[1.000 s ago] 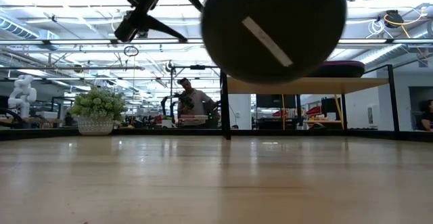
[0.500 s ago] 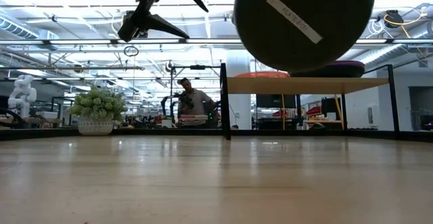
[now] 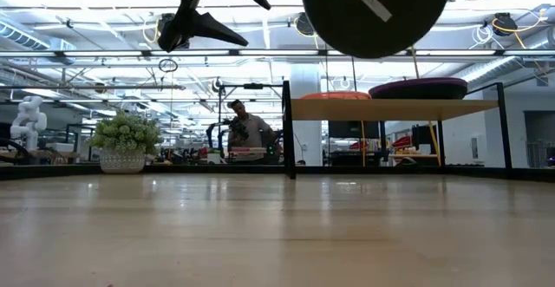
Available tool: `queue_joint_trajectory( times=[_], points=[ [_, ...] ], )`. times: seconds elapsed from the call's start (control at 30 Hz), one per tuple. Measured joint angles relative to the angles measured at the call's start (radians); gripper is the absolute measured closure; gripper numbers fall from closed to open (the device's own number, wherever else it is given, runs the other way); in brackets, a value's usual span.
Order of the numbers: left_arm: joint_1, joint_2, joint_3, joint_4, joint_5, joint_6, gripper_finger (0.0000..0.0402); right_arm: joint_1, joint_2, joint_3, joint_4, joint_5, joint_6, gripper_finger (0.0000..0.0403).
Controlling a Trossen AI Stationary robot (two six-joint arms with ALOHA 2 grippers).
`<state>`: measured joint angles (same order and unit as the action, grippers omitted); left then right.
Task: Place and stack plates onto a shelf
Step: Stack the black plate on the violet plate on the shelf
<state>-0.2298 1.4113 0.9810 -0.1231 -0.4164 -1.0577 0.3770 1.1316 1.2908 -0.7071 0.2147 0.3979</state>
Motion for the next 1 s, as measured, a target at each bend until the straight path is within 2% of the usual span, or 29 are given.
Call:
queue_joint_trajectory(
  times=[0.23, 0.4, 0.73, 1.0],
  points=[
    [0.0, 0.0, 0.0, -0.006, 0.016, 0.066, 0.014, -0.06, 0.034, 0.115, -0.177, 0.021, -0.02, 0.0403],
    [-0.008, 0.0, 0.0, 0.0, 0.016, 0.062, 0.014, -0.096, 0.039, 0.169, -0.232, 0.021, -0.048, 0.0403],
    [0.003, 0.0, 0.0, 0.001, 0.033, 0.06, 0.014, -0.236, 0.037, 0.19, -0.33, 0.017, -0.175, 0.0403],
    [0.03, 0.0, -0.001, 0.026, 0.032, 0.042, 0.014, -0.375, 0.035, 0.222, -0.342, 0.019, -0.305, 0.0403]
  ],
)
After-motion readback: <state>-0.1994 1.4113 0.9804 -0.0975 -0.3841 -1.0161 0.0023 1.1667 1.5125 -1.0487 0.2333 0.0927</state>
